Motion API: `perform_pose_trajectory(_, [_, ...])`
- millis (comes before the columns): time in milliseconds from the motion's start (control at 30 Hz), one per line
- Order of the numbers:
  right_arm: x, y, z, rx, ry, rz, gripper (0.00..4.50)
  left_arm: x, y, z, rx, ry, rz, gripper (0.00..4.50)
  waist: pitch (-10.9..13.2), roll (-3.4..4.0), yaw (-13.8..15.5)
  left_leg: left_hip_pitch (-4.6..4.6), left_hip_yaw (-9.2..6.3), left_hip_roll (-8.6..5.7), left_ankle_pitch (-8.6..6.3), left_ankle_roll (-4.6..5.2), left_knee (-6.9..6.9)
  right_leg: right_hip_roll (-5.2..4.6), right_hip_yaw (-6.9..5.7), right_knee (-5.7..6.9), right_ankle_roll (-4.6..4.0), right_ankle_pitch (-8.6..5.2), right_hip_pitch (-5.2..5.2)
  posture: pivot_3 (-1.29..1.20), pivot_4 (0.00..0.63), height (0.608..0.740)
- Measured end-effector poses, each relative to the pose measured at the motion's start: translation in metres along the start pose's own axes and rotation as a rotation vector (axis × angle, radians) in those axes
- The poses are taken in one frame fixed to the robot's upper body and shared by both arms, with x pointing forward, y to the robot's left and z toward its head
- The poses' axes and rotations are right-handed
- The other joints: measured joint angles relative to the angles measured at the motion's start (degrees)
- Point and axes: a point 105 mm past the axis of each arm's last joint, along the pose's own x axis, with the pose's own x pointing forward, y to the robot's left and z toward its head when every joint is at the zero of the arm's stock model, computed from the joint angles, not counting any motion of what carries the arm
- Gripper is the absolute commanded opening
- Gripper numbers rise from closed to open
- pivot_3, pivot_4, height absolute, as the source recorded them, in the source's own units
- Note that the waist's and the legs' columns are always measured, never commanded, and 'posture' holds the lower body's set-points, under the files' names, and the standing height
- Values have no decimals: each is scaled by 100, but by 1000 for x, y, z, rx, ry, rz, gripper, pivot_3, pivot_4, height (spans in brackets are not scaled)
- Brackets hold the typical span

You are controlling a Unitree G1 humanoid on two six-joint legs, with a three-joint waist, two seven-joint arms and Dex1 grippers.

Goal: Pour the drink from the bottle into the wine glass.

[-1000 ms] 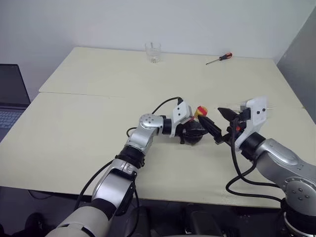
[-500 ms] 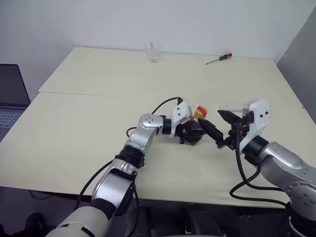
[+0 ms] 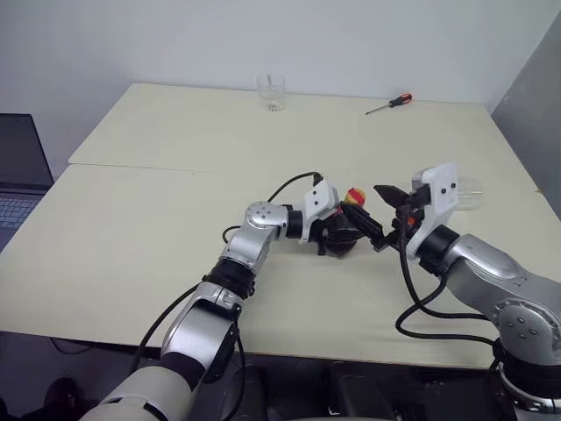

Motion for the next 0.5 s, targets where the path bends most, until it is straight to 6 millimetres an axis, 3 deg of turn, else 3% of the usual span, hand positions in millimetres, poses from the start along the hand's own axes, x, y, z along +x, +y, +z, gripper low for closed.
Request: perform_pose_trajectory(500, [9,-10,-6,-2,5,-13,4500,-2,1,0,3,3,6,1259,0,0,-1,0,1,0,0,0,0,0,1,1,0,0,0,0,150,740])
